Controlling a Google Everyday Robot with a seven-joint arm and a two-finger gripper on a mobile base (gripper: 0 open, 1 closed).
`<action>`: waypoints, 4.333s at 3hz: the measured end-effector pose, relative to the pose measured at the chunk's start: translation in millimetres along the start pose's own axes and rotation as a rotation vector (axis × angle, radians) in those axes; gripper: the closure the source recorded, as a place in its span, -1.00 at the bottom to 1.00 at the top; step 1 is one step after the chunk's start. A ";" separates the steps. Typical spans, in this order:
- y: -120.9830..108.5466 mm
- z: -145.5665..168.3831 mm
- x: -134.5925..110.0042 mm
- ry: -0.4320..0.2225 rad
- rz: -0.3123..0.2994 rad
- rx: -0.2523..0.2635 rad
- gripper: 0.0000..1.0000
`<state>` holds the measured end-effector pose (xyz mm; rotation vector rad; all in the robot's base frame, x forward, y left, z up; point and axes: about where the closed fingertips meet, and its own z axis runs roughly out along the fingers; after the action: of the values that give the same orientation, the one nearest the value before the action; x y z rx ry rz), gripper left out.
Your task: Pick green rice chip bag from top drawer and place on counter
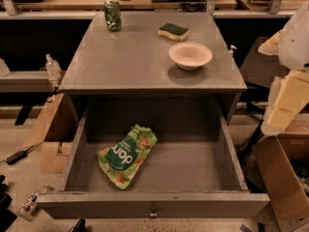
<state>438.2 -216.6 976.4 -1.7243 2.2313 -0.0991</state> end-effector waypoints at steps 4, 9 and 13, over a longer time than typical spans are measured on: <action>4.3 169.7 -35.4 -0.113 -0.240 0.033 -1.00; 28.0 311.8 -142.3 -0.061 -0.549 0.146 -1.00; 51.9 424.1 -218.4 -0.097 -0.899 0.065 -0.62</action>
Offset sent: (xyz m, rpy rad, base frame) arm 0.0623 0.0424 -0.1176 0.1518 -0.0513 0.1398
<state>561.4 64.1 607.2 -2.4762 1.2164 -0.2719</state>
